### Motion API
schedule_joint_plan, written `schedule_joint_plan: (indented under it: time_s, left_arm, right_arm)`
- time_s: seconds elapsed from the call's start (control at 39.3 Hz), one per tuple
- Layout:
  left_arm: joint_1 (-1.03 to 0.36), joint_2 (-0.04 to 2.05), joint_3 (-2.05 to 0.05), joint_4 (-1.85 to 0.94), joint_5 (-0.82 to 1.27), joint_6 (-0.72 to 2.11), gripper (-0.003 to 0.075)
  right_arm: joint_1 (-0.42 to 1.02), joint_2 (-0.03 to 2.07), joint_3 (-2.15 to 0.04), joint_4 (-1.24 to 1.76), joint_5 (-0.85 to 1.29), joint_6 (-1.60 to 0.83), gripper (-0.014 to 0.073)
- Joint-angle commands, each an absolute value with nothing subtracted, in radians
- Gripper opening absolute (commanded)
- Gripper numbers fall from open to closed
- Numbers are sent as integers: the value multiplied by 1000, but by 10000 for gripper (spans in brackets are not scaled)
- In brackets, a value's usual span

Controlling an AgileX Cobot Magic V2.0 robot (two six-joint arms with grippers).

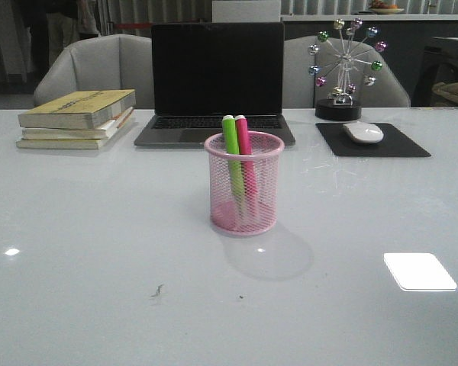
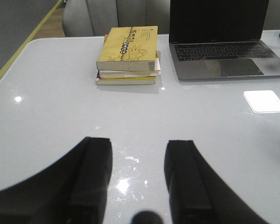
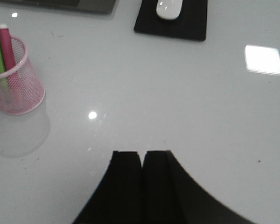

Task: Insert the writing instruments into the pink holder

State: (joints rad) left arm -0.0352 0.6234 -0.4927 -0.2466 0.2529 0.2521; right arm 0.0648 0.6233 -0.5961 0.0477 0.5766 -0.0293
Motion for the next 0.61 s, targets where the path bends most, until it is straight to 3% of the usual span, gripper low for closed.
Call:
schedule_joint_plan:
  time_s: [0.0,0.58]
  left_arm:
    - [-34,622,-522,-258,169,251,340]
    - [-34,622,-522,-258,169,251,340]
  right_arm:
    - [68,577,-623,0,487,-37,30]
    - [68,74,-86,0,112,-37,30]
